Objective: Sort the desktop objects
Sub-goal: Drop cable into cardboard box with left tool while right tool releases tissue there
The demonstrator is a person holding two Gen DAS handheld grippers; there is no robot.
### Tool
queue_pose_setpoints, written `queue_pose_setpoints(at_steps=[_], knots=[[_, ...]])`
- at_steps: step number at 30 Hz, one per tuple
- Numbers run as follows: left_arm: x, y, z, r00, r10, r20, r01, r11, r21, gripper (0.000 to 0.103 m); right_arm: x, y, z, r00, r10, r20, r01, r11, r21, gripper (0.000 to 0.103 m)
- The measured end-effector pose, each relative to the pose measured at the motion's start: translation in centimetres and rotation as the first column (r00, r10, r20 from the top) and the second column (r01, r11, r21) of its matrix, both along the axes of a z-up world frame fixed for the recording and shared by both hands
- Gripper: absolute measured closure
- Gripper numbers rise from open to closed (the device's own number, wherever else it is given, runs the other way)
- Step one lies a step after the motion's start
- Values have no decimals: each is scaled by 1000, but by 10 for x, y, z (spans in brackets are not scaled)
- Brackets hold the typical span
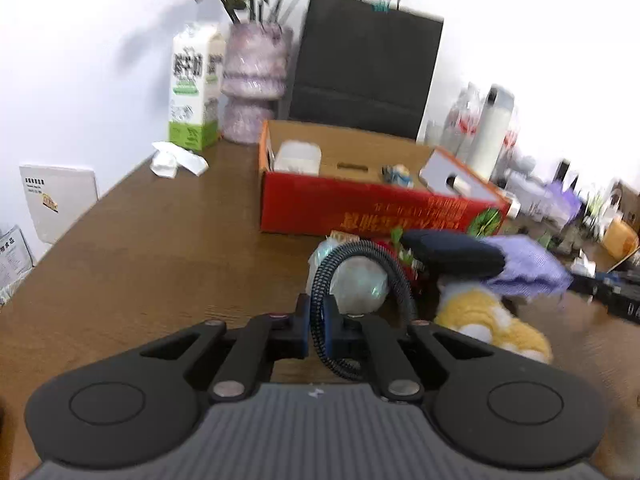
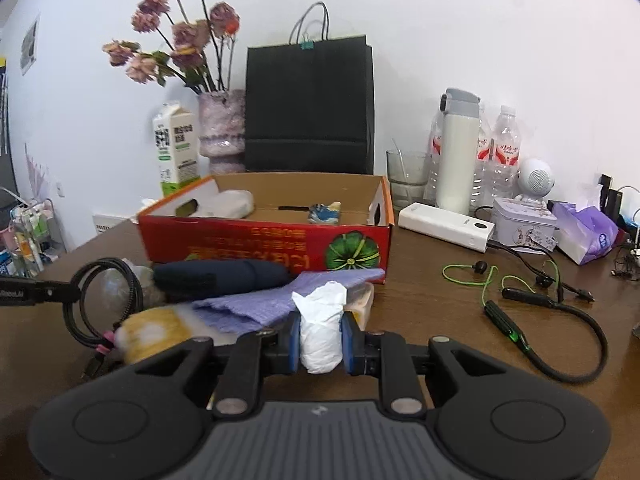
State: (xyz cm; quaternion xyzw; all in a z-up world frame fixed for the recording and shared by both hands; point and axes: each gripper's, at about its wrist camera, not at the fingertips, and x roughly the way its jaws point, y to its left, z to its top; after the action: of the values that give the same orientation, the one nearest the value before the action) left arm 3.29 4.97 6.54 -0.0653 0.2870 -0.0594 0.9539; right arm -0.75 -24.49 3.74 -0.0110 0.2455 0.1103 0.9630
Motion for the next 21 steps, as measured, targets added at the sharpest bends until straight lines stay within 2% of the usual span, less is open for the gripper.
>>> queue_pose_setpoints(at_steps=[2,4,6,10,15,21], knots=[[-16,3,11,998,-6,56,5,1000,16,96,-18,0,6,1000,2,16,-2,1000,18,84],[-27,0,24,998,-2,60,-1,999,55,96,-34,2,12,999,-6,36,5,1000,13,84],[-40,0,37,997,-36,74,35,999,25,96,-47,2,19,998,-14,57,14,1000,4,84],[-55,-1,52,990,-56,132,58,998,-10,96,-67,0,35,996,-15,86,12,999,45,84],[-71,-9,67,984,-75,160,79,997,-18,96,-88,9,47,993,-3,117,0,1000,24,84],[-62,-11,96,972,-115,204,124,992,-35,96,-88,10,70,990,36,138,-42,998,41,84]])
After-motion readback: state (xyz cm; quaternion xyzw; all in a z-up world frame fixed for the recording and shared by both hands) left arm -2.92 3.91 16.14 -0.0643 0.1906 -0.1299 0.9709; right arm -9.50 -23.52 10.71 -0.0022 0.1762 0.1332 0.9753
